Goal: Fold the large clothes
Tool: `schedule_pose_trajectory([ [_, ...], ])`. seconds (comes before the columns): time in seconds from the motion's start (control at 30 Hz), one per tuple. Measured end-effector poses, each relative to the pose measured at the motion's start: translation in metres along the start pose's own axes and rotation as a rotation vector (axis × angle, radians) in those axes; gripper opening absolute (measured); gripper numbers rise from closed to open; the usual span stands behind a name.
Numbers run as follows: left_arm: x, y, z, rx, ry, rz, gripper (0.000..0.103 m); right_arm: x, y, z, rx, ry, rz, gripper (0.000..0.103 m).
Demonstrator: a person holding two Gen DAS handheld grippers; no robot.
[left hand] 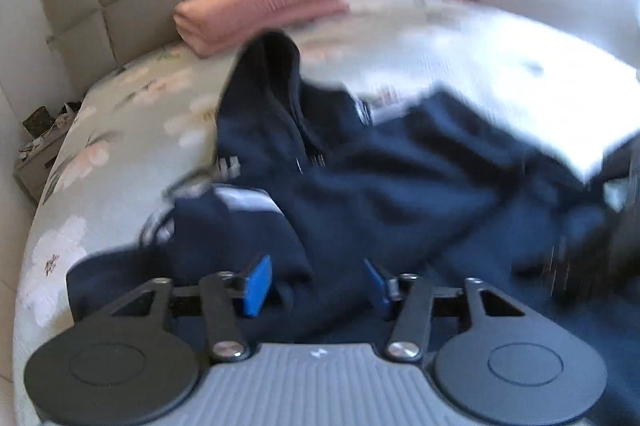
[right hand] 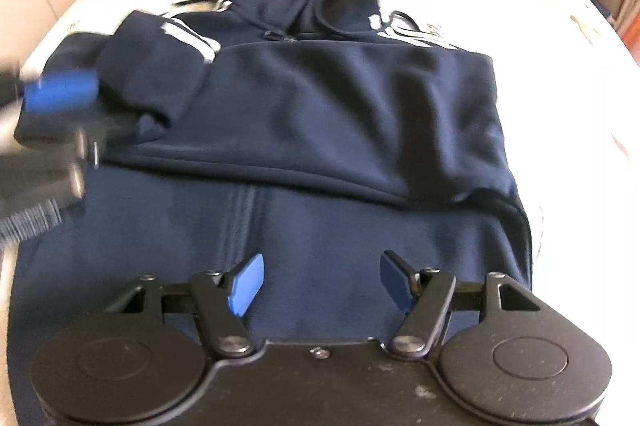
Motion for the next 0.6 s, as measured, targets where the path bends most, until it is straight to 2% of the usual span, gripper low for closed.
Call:
schedule_pose_trajectory([
  [0.1, -0.021, 0.002, -0.017, 0.016, -0.028, -0.033, 0.053, 0.005, 0.010, 0.000, 0.040, 0.028, 0.021, 0.078],
  [0.23, -0.040, -0.021, -0.040, 0.056, -0.087, -0.139, 0.053, 0.040, -0.001, 0.001, 0.162, 0.109, 0.042, 0.078],
  [0.43, -0.066, -0.072, -0.065, 0.177, -0.149, -0.293, 0.054, 0.110, -0.072, 0.007, 0.304, 0.240, -0.091, 0.079],
  [0.6, -0.080, -0.098, -0.066, 0.241, -0.160, -0.386, 0.056, 0.143, -0.122, 0.021, 0.313, 0.294, -0.182, 0.081],
])
Point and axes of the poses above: each gripper's, at about its wrist camera, not at the fingertips, and z roughly the way its jaws point, y to its right, x to its top, the point moved 2 cm from there along z, roughly the way its jaws point, and after that the axes turned 8 degrees about -z, right-handed, at the moved point
